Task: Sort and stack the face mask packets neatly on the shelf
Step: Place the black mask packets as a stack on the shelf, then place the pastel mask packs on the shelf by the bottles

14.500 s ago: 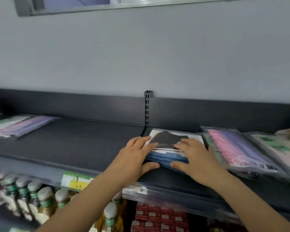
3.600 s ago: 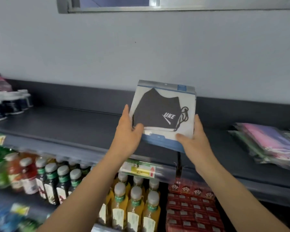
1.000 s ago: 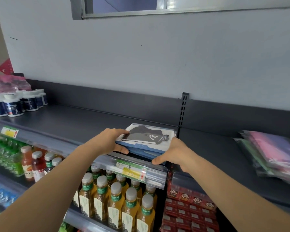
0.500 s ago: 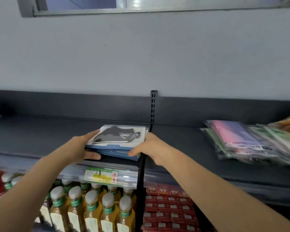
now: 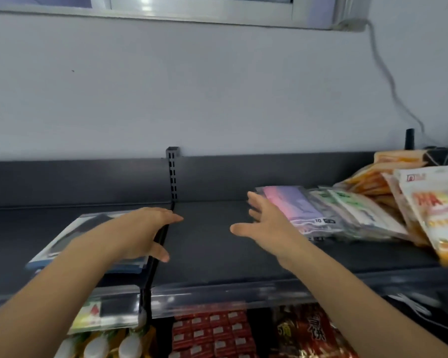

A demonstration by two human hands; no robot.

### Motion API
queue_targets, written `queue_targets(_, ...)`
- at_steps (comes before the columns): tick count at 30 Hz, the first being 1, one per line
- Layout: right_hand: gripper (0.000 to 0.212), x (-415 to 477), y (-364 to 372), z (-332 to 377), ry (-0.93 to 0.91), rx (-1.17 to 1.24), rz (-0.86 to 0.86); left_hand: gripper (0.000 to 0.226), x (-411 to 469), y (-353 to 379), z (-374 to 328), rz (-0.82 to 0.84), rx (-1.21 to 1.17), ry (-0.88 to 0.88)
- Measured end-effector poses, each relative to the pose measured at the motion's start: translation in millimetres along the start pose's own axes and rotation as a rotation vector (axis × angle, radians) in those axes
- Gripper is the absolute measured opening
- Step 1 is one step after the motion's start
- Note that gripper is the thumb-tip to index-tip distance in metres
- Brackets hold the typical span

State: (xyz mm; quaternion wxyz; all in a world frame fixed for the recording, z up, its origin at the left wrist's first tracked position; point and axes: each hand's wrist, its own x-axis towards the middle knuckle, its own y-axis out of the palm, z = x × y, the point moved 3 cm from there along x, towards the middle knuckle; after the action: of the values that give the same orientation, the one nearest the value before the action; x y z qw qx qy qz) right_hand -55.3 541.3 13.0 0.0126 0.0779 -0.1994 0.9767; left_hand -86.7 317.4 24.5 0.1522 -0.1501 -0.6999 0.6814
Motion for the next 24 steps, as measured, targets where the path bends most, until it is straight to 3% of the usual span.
queue_targets(4, 0.080, -3, -69, -18, -0.049, -0.308, -0.241, 0.081, 16, -7, -24, 0.002, -0.107, 0.076)
queue_targets(8, 0.077, 4, -115, -45, 0.099, -0.366, -0.352, 0.093, 51, 6, -79, 0.046, -0.271, 0.157)
queue_targets(13, 0.071, 5, -123, -72, 0.199, -0.366, -0.243, 0.078, 96, 33, -140, 0.117, -0.489, 0.105)
queue_targets(17, 0.062, 9, -115, -78, 0.200, -0.465, -0.167, 0.066, 117, 41, -168, 0.079, -0.965, -0.053)
queue_targets(21, 0.060, 10, -108, -81, 0.195, -0.515, -0.147, 0.115, 162, 66, -170, 0.012, -1.358, -0.271)
queue_targets(24, 0.061, 10, -107, -84, 0.189, -0.480, -0.144, 0.087, 151, 57, -182, -0.021, -1.361, -0.313)
